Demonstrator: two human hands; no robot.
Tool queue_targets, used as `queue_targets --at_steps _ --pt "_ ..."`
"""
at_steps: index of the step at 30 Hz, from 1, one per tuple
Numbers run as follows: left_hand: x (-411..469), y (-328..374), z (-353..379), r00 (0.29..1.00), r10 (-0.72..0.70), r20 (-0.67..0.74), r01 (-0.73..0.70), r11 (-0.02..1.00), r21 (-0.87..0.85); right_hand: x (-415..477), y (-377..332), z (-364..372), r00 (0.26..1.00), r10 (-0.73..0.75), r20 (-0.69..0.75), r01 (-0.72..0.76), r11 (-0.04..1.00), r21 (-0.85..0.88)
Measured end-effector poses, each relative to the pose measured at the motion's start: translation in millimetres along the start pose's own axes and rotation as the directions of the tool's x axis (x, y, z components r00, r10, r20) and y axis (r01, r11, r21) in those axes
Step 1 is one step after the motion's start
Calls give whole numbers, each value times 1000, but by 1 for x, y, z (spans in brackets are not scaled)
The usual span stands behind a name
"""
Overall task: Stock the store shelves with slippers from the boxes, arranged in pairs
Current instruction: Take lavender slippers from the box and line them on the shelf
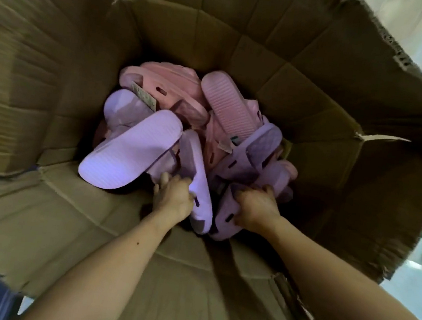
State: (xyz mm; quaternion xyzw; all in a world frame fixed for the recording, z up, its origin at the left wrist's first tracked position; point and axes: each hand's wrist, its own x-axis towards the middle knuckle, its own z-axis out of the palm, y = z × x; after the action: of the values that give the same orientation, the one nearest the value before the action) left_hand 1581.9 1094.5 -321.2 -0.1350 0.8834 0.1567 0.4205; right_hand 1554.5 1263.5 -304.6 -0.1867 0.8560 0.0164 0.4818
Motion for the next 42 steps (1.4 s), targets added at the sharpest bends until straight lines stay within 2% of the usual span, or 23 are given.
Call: queue_targets --at_steps 5,9,12,15,17,20,26,30,33,35,39,42 --pt "-22 -23 -28 979 178 -102 -182 983 -34 -40 7 -3 995 -72 -74 76 996 50" --pt "-49 -33 -56 931 280 -236 -291 957 -11 -77 3 -10 989 -84 -122 89 995 37" --pt "-72 -31 -84 869 362 -338 -392 920 -22 -110 -3 -11 987 -48 -153 57 997 59" --pt "-97 -37 -110 783 480 -396 -513 858 26 -148 -20 -15 961 16 -278 46 975 216" --pt "-120 -45 -127 787 502 -358 -521 852 50 -173 -37 -25 932 52 -359 62 952 299" --pt "-159 -59 -152 787 482 -385 -510 860 33 -204 -65 -52 922 84 -378 48 944 327" --pt "-243 -96 -193 796 304 -523 -430 892 -137 -265 -101 -99 855 107 -507 47 959 281" --pt "-285 -104 -220 769 321 -553 -456 881 -123 -294 -114 -116 844 158 -513 -7 959 283" --pt "-313 -103 -243 748 337 -572 -454 888 -71 -307 -137 -127 852 226 -472 -7 907 421" --pt "-333 -101 -257 719 386 -577 -483 876 -15 -315 -158 -136 867 192 -460 58 878 475" --pt "-370 -104 -276 596 541 -594 -590 796 133 -335 -196 -158 903 79 -422 125 891 436" --pt "-394 -105 -290 539 568 -621 -624 765 158 -347 -211 -171 915 22 -404 166 890 425"
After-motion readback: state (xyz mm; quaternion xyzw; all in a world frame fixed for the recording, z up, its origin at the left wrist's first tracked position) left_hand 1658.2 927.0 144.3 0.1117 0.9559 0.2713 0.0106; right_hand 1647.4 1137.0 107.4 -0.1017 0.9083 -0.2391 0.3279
